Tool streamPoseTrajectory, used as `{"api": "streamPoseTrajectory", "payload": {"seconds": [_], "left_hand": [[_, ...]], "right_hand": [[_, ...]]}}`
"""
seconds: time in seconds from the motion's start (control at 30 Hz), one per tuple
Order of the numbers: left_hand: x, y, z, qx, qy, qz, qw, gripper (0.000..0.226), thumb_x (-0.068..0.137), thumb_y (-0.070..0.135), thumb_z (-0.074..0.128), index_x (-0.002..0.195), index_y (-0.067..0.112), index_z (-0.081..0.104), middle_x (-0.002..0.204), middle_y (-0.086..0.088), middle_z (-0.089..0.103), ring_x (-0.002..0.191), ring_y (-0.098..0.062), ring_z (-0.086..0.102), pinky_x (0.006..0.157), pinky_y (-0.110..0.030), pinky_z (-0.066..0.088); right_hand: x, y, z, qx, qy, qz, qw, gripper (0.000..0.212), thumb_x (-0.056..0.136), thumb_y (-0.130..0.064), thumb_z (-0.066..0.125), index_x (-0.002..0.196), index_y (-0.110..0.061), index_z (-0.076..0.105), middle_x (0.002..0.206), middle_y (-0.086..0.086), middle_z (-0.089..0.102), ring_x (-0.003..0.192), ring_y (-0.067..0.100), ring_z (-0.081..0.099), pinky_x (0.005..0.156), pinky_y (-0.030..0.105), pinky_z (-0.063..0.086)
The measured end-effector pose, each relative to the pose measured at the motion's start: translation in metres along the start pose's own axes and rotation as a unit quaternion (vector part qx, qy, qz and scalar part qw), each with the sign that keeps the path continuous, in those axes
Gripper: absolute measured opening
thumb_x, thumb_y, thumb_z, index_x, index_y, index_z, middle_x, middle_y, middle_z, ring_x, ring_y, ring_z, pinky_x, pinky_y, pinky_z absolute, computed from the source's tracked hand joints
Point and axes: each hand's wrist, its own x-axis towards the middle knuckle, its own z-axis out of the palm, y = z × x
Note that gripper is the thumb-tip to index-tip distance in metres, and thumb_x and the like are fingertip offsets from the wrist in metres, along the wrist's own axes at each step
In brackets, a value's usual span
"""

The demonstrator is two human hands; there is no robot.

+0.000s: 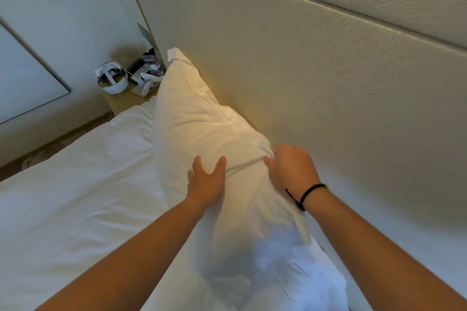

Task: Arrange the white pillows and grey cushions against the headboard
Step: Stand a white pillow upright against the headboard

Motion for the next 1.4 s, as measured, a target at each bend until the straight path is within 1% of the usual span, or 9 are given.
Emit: {"api": "streamPoseTrajectory", "payload": {"seconds": [0.1, 0.23, 0.4, 0.5, 0.57, 0.77, 1.03, 1.2, 1.4], "left_hand": [[-0.019, 0.001, 0.017, 0.096, -0.088, 0.062, 0.990, 0.108, 0.065, 0.089, 0.045, 0.153, 0.042, 0.004, 0.164, -0.013, 0.005, 0.148, -0.035, 0.019, 0.116, -0.047, 0.023], [-0.035, -0.042, 0.013, 0.297, -0.185, 0.126, 0.928, 0.100, 0.077, 0.078, 0.052, 0.150, 0.049, -0.010, 0.163, -0.017, -0.013, 0.149, -0.036, 0.013, 0.118, -0.050, 0.023], [-0.042, -0.080, -0.027, 0.251, -0.179, 0.142, 0.941, 0.081, 0.088, 0.057, 0.060, 0.154, 0.037, 0.016, 0.159, 0.000, 0.032, 0.143, -0.021, 0.033, 0.113, -0.032, 0.030], [-0.051, -0.107, -0.060, 0.232, -0.142, 0.090, 0.958, 0.063, 0.090, 0.055, 0.058, 0.146, 0.032, 0.039, 0.143, -0.002, 0.052, 0.126, -0.019, 0.052, 0.101, -0.029, 0.041], [-0.063, -0.129, -0.086, 0.191, -0.114, 0.057, 0.973, 0.052, 0.090, 0.053, 0.059, 0.137, 0.032, 0.051, 0.130, 0.001, 0.060, 0.109, -0.013, 0.058, 0.090, -0.024, 0.043], [-0.137, -0.229, -0.173, 0.058, 0.028, -0.095, 0.993, 0.028, 0.092, 0.040, 0.062, 0.115, 0.024, 0.065, 0.111, 0.000, 0.068, 0.097, -0.018, 0.068, 0.088, -0.032, 0.051], [-0.268, -0.368, -0.276, -0.027, 0.238, -0.257, 0.936, 0.023, 0.097, 0.027, 0.055, 0.111, 0.016, 0.069, 0.110, -0.002, 0.068, 0.099, -0.018, 0.067, 0.093, -0.033, 0.051], [-0.321, -0.442, -0.323, -0.075, 0.319, -0.293, 0.898, 0.018, 0.095, 0.025, 0.049, 0.077, 0.021, 0.048, 0.078, -0.003, 0.053, 0.069, -0.017, 0.046, 0.067, -0.032, 0.041], [-0.333, -0.546, -0.400, -0.150, 0.384, -0.305, 0.858, 0.014, 0.095, 0.030, 0.056, 0.101, 0.025, 0.068, 0.102, 0.008, 0.069, 0.096, -0.013, 0.062, 0.079, -0.028, 0.046]], "right_hand": [[0.008, 0.012, -0.017, -0.107, -0.017, 0.027, 0.994, 0.014, 0.092, -0.025, 0.054, 0.085, -0.017, 0.063, 0.090, 0.009, 0.068, 0.087, 0.034, 0.064, 0.063, 0.031, 0.040], [-0.027, 0.021, 0.000, -0.212, -0.086, 0.055, 0.972, 0.022, 0.090, -0.007, 0.046, 0.103, -0.014, 0.063, 0.097, 0.005, 0.068, 0.075, 0.026, 0.060, 0.063, 0.031, 0.043], [-0.062, 0.003, 0.031, -0.192, 0.017, -0.031, 0.981, 0.041, 0.091, -0.024, 0.053, 0.129, -0.018, 0.041, 0.112, 0.005, 0.056, 0.091, 0.025, 0.057, 0.069, 0.033, 0.042], [-0.070, -0.030, 0.046, -0.152, 0.003, -0.109, 0.982, 0.050, 0.092, -0.036, 0.053, 0.138, -0.021, 0.039, 0.143, 0.010, 0.043, 0.131, 0.027, 0.040, 0.105, 0.040, 0.036], [-0.076, -0.056, 0.063, -0.117, -0.045, -0.149, 0.981, 0.052, 0.093, -0.041, 0.052, 0.140, -0.024, 0.040, 0.151, 0.008, 0.036, 0.138, 0.025, 0.033, 0.112, 0.040, 0.029], [-0.107, -0.142, 0.140, 0.023, -0.247, -0.221, 0.943, 0.051, 0.095, -0.044, 0.052, 0.141, -0.030, 0.035, 0.153, -0.004, 0.028, 0.129, 0.017, 0.045, 0.103, 0.031, 0.041], [-0.186, -0.278, 0.235, 0.040, -0.418, -0.316, 0.851, 0.043, 0.095, -0.041, 0.051, 0.136, -0.032, 0.042, 0.141, -0.007, 0.042, 0.104, 0.011, 0.058, 0.095, 0.030, 0.046], [-0.247, -0.365, 0.267, 0.020, -0.432, -0.365, 0.825, 0.037, 0.095, -0.040, 0.050, 0.132, -0.036, 0.044, 0.131, -0.013, 0.050, 0.110, 0.007, 0.055, 0.096, 0.028, 0.045], [-0.315, -0.464, 0.316, -0.019, -0.416, -0.395, 0.819, 0.034, 0.096, -0.036, 0.047, 0.130, -0.033, 0.046, 0.128, -0.013, 0.054, 0.117, 0.008, 0.053, 0.097, 0.029, 0.046]]}}
